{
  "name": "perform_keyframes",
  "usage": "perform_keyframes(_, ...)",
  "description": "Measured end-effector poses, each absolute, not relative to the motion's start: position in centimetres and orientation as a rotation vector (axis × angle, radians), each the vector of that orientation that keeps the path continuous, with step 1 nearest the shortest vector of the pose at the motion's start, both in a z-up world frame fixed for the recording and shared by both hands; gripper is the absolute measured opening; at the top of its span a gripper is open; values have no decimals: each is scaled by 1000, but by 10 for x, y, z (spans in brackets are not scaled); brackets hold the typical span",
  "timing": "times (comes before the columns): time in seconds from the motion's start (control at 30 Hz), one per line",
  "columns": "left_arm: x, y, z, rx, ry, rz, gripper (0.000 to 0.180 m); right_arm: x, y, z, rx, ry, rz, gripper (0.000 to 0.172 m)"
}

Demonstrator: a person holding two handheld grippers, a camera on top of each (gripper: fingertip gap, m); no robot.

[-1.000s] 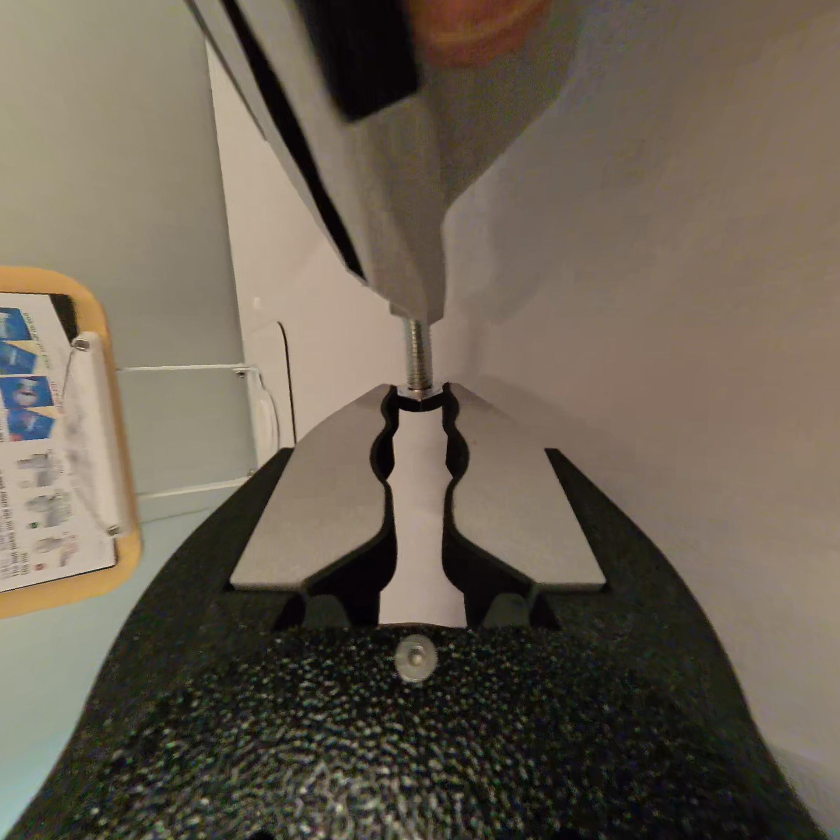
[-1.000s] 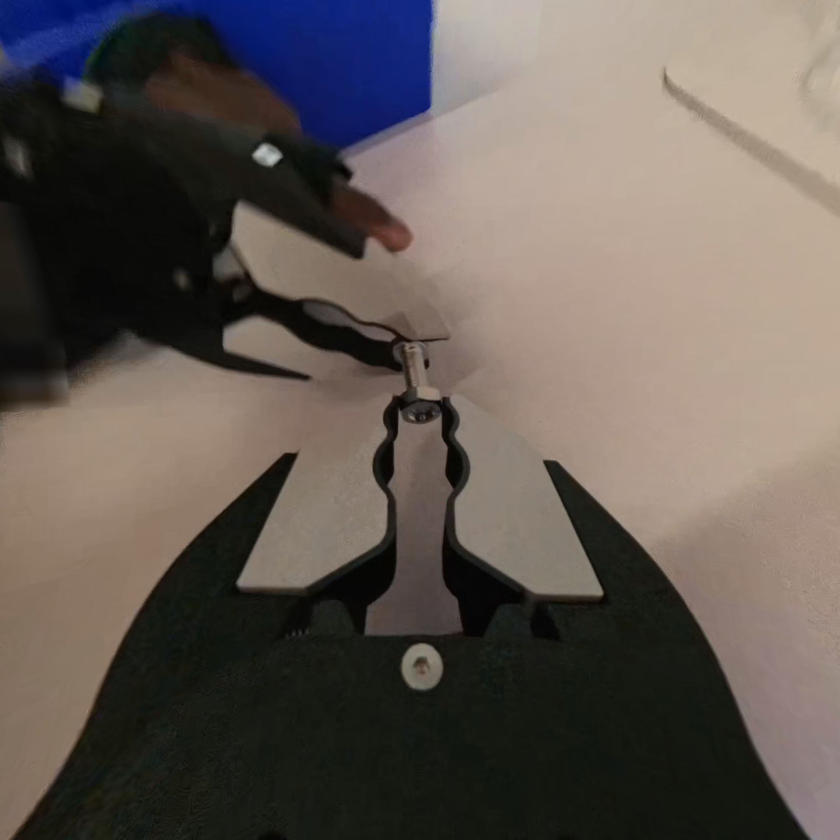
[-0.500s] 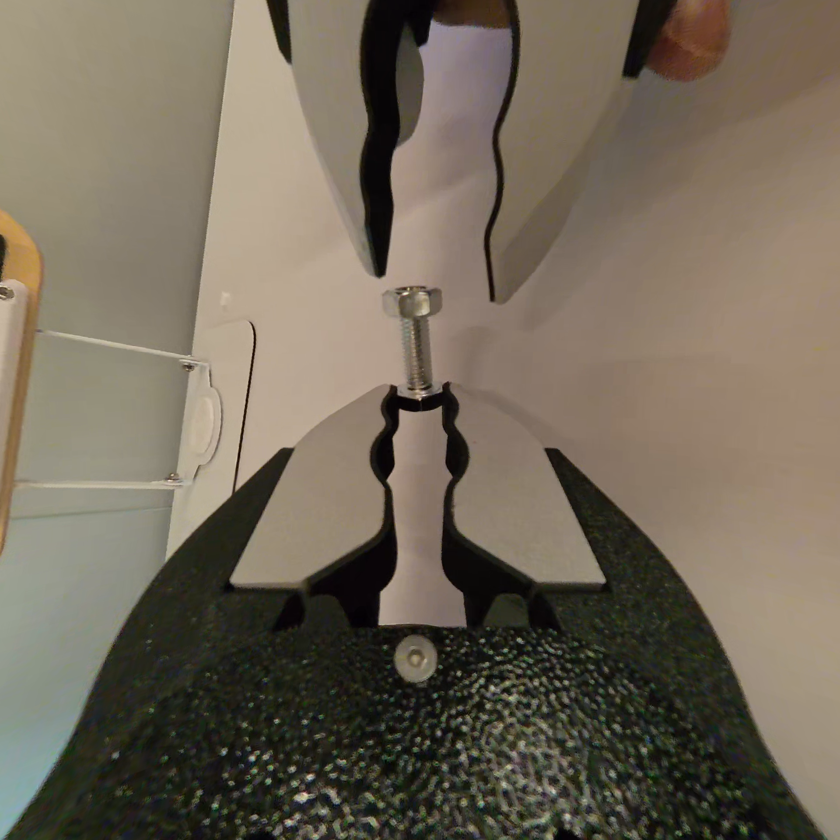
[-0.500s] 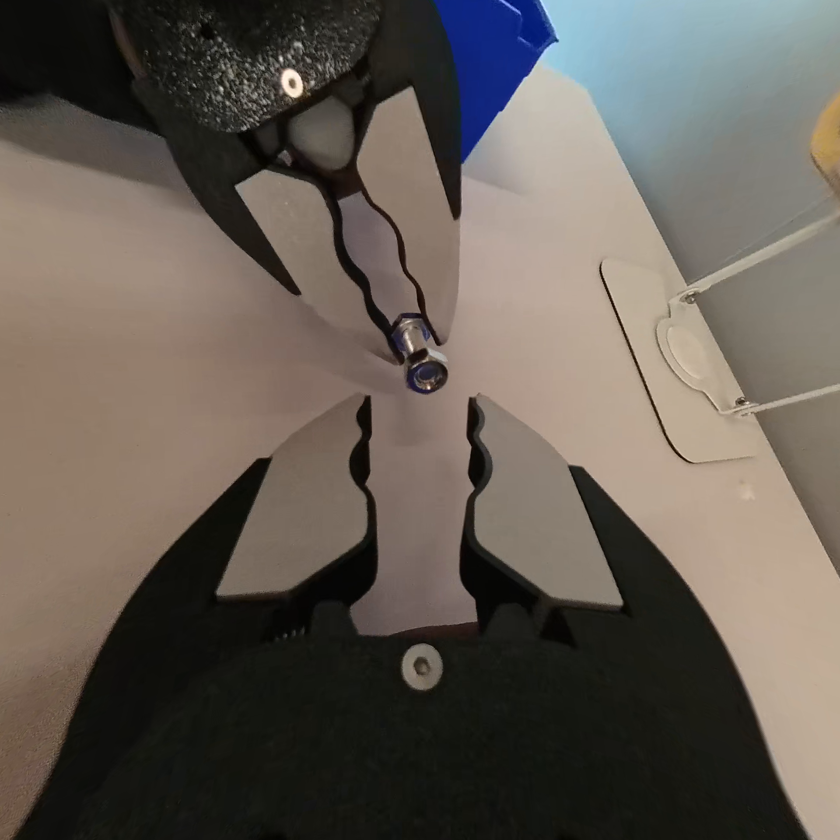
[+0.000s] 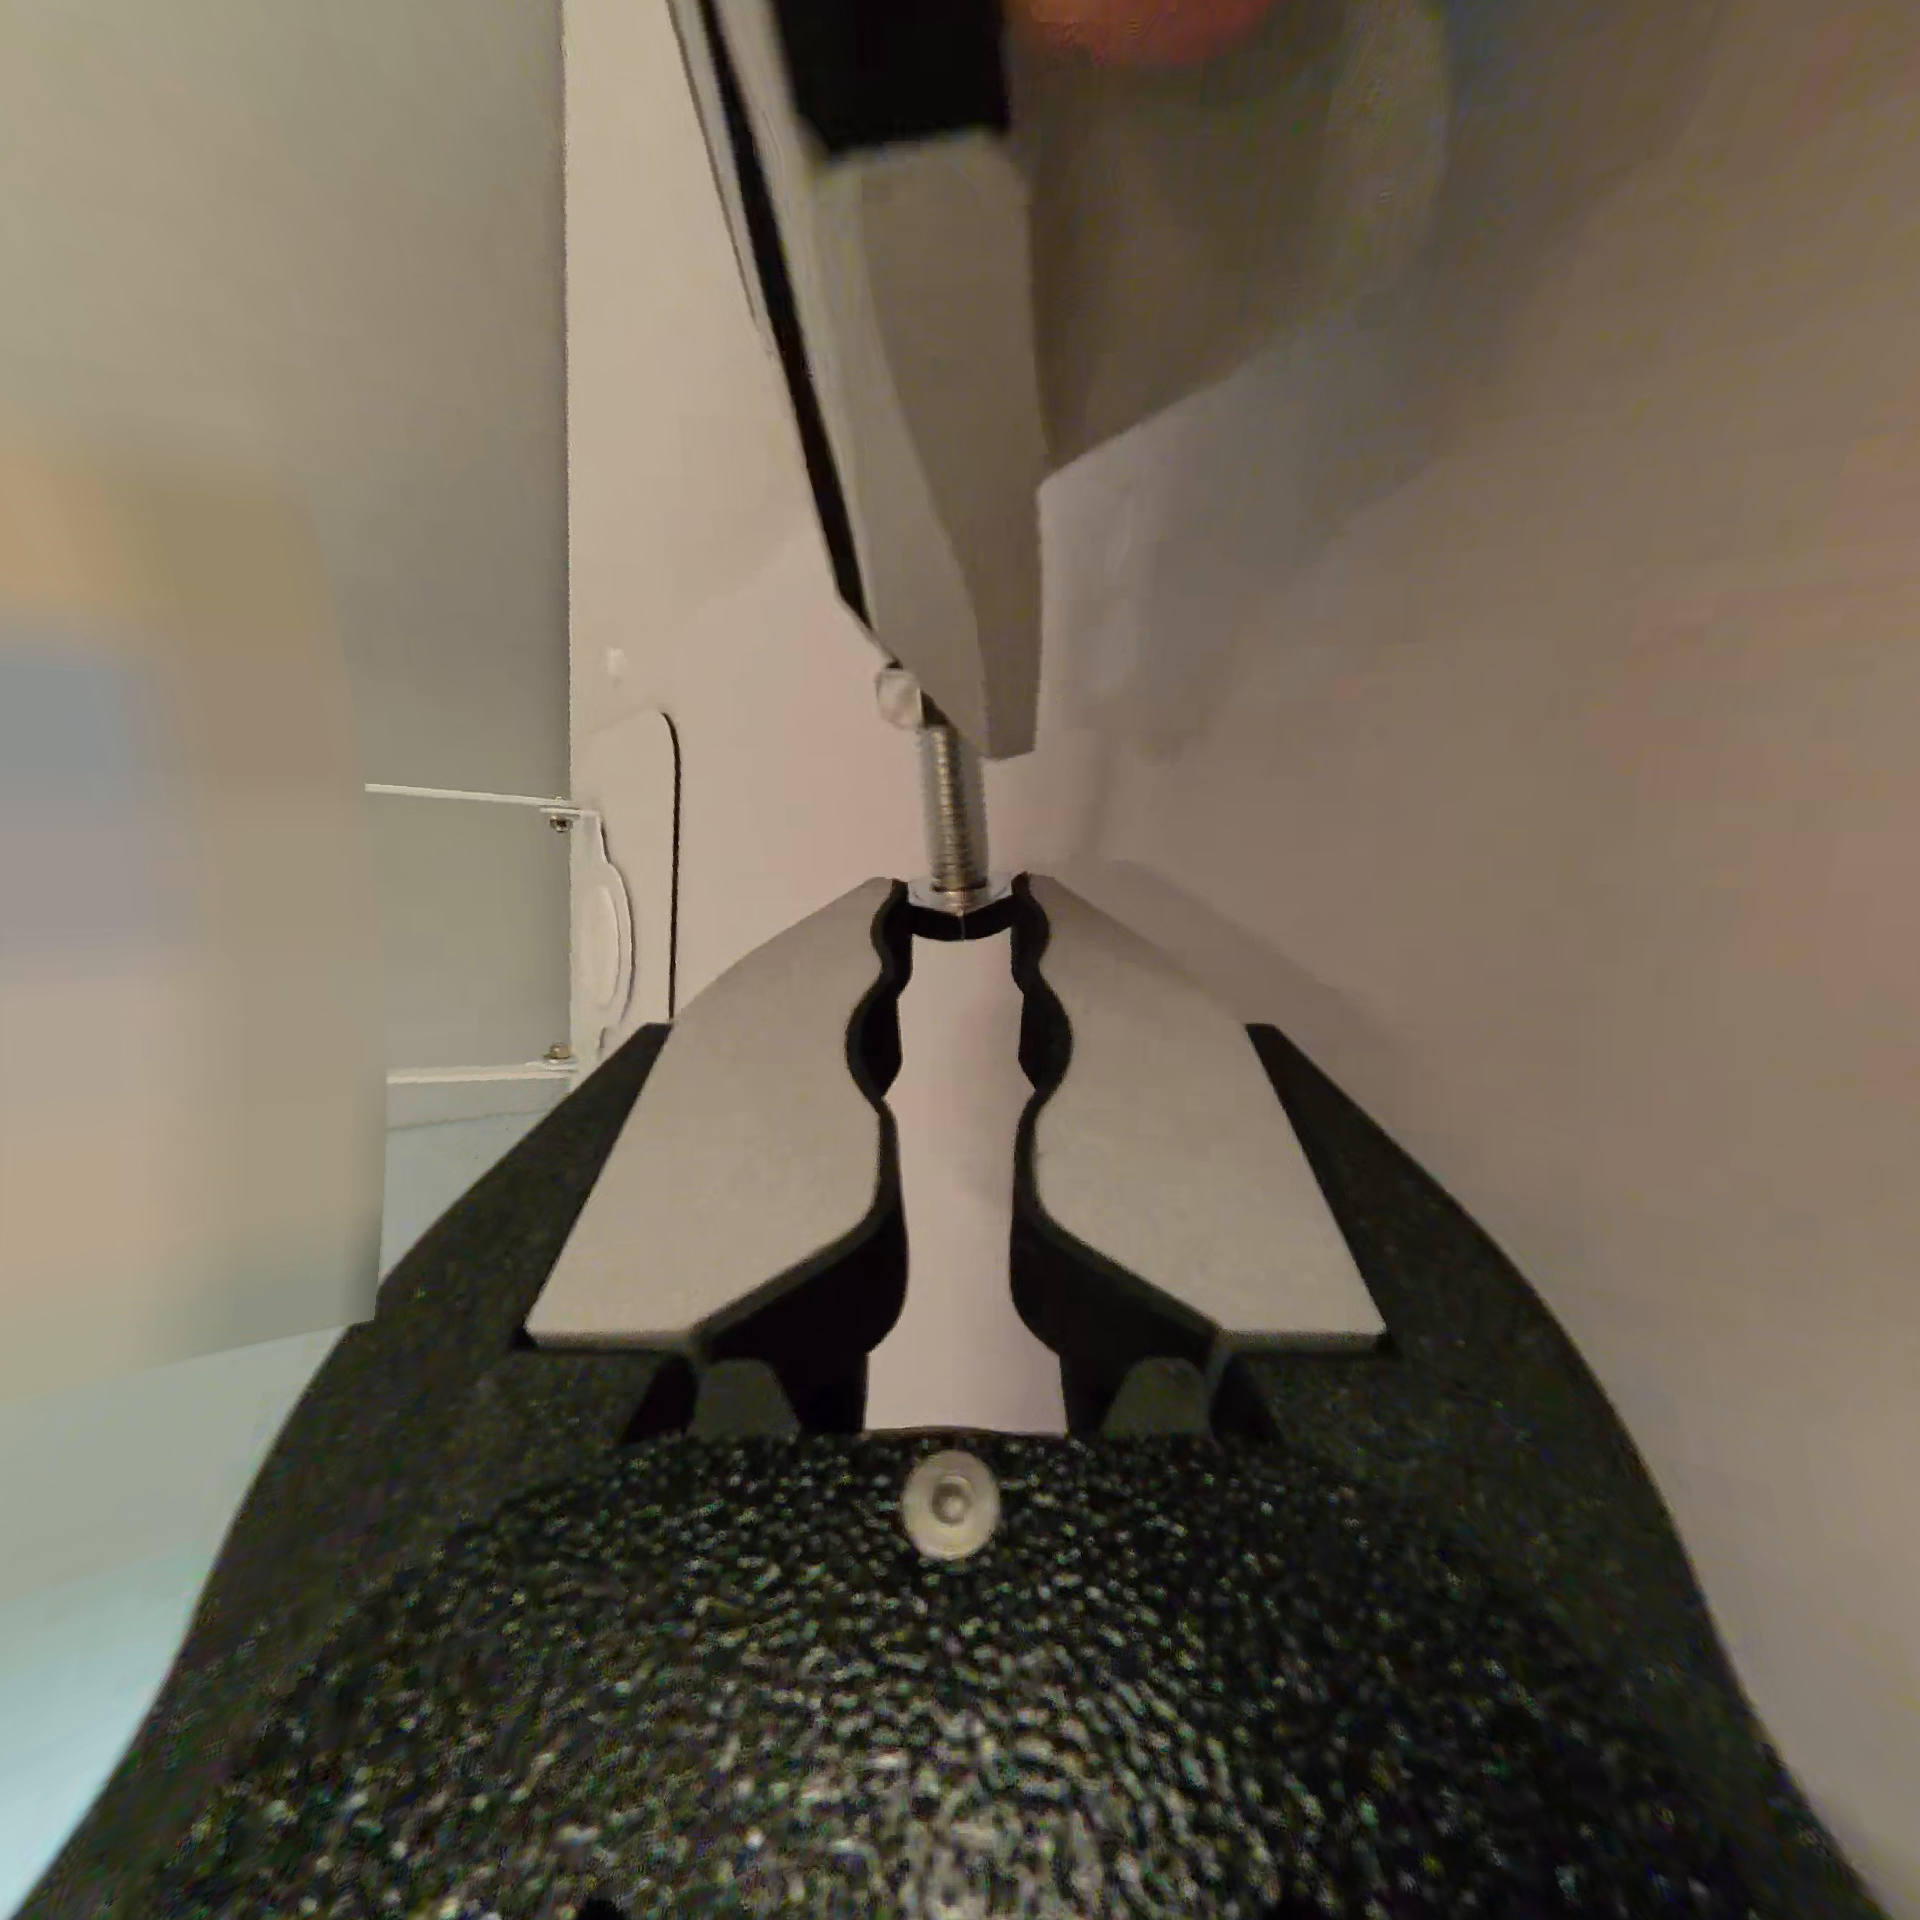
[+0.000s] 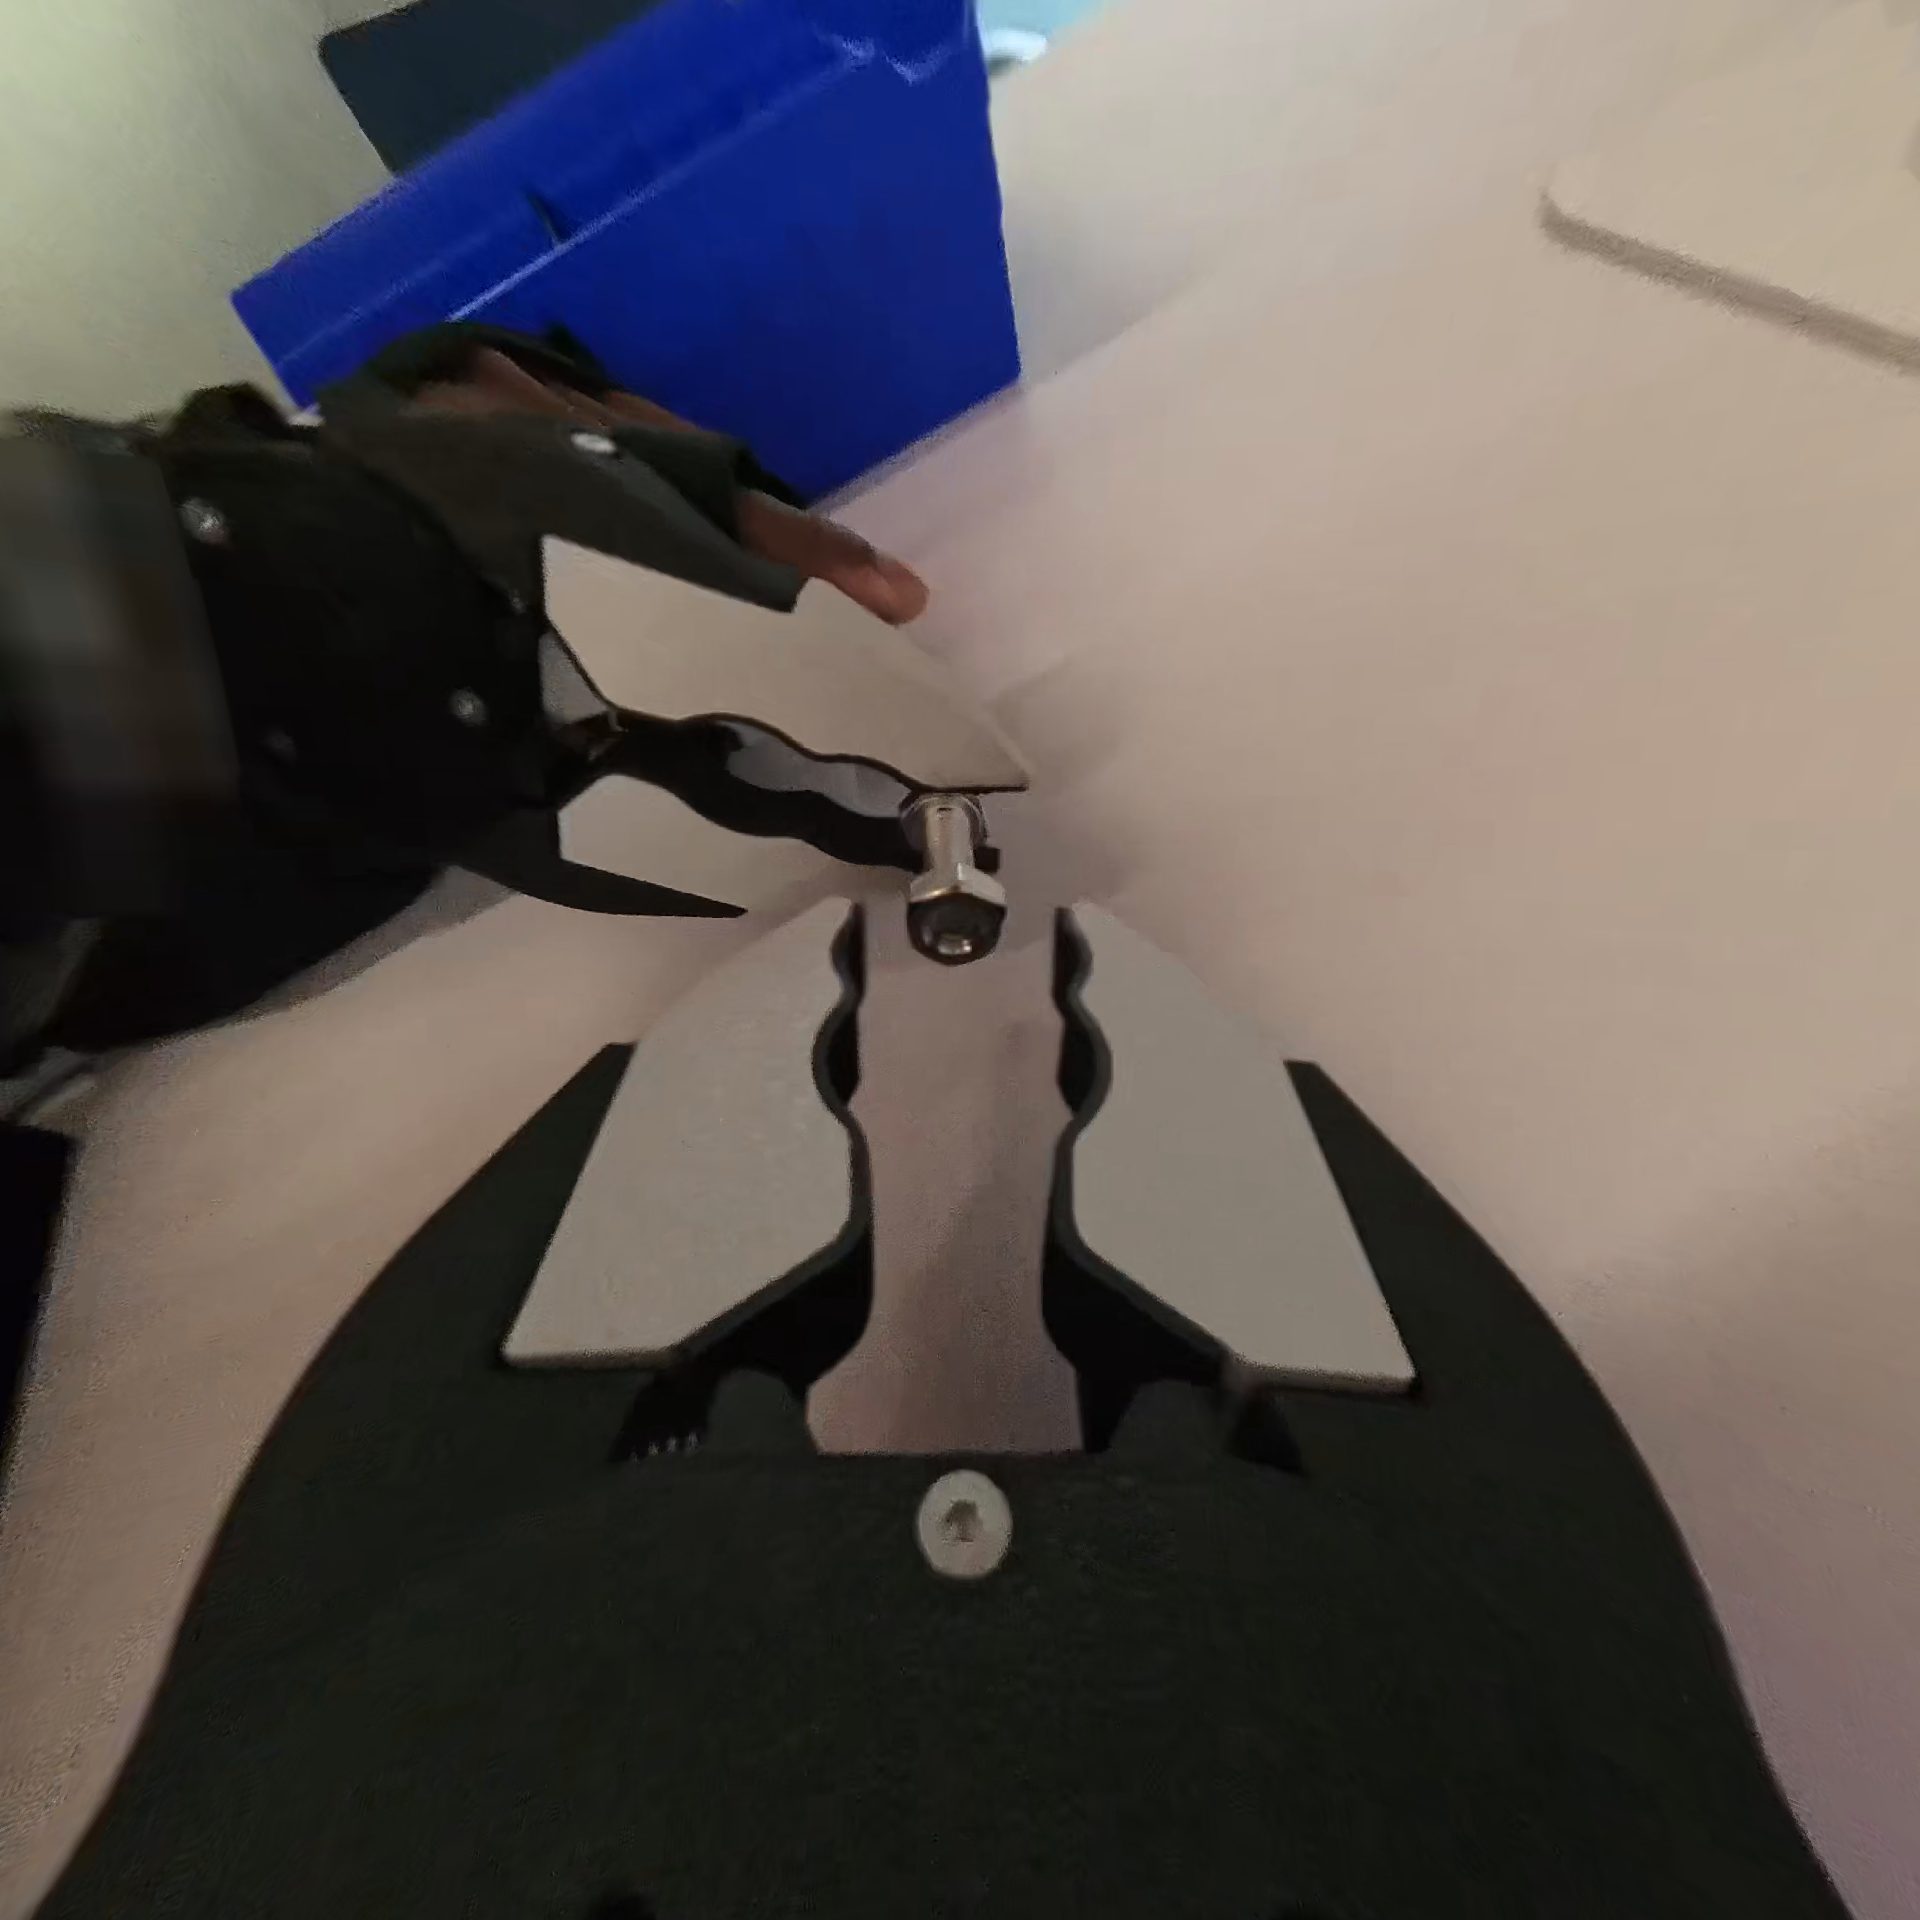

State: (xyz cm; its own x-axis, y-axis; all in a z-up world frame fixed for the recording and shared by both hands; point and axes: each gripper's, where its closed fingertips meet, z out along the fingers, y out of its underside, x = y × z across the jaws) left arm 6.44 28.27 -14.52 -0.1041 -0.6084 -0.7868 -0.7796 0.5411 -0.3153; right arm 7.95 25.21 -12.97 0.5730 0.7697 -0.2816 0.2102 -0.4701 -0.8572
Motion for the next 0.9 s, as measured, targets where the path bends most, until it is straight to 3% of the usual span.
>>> perform_keyframes(0.1,62,283,-142,-1214,1766,119,18,88,255,-117,-1836,-926,649,45)
perform_keyframes(0.23,62,278,-142,-1239,1770,2,18,91,251,-117,-1691,-1152,347,43)
perform_keyframes(0.47,68,268,-149,-1209,1830,-39,18,77,244,-129,-1626,-1308,188,18)
perform_keyframes(0.63,65,281,-149,-1087,1844,263,18,77,249,-139,-2057,-867,634,17)
perform_keyframes(0.73,65,281,-145,-1076,1834,273,18,76,248,-134,-2048,-760,865,18)
perform_keyframes(0.8,67,277,-140,-1102,1805,156,18,74,246,-126,-1971,-858,856,42)
perform_keyframes(0.9,65,276,-137,-1170,1778,26,18,80,247,-120,-1825,-1051,573,53)
